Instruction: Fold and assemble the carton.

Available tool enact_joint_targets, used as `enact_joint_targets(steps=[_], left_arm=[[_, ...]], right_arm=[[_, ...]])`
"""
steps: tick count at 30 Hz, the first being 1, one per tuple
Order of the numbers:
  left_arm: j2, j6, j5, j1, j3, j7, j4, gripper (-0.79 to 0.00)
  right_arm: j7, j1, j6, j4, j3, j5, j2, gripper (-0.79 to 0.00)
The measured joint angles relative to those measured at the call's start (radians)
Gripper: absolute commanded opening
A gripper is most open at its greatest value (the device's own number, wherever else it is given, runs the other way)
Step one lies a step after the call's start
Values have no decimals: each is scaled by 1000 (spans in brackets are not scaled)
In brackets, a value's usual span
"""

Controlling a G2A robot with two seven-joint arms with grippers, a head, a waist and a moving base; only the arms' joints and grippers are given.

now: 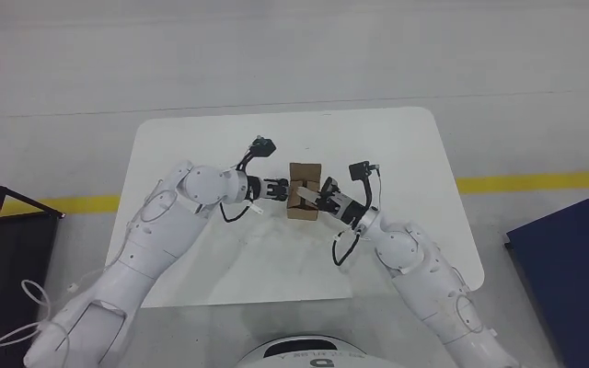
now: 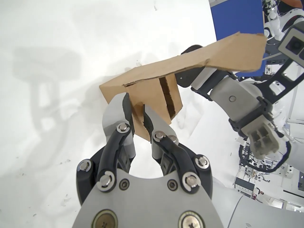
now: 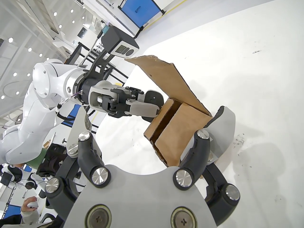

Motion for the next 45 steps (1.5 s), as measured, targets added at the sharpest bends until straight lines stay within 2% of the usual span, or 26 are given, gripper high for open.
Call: enact_joint_targets(steps=[5, 11, 13, 19, 24, 30, 37, 41, 45], left_arm=[[-9, 32, 15, -18, 29, -12, 2, -434], [-22, 102, 58, -45, 71, -20, -7, -443], [-25, 132, 78, -52, 81, -21, -13, -499], [-29, 211, 124, -61, 101, -49, -36, -785], [-28, 269, 151, -56, 103, -72, -59, -785], [-13, 292, 174, -20, 60, -65, -120, -785], [27, 274, 201, 82, -58, -42, -223, -785], [43, 256, 201, 130, -111, -42, -243, -785], [53, 228, 178, 160, -151, -39, -217, -785]], right_arm=[[6, 6, 3, 7, -5, 2, -1, 0], [9, 12, 5, 12, -9, 6, -1, 0], [9, 12, 6, 13, -9, 7, -1, 0], [12, 13, 5, 15, -8, 10, 0, 0], [14, 13, 3, 16, -8, 13, 0, 0], [5, 10, -5, 10, -4, 10, 1, 0], [-40, -12, -37, -11, 8, -14, 5, 0], [-55, -22, -45, -25, 10, -33, 6, 0], [-67, -28, -50, -32, 10, -45, 6, 0]])
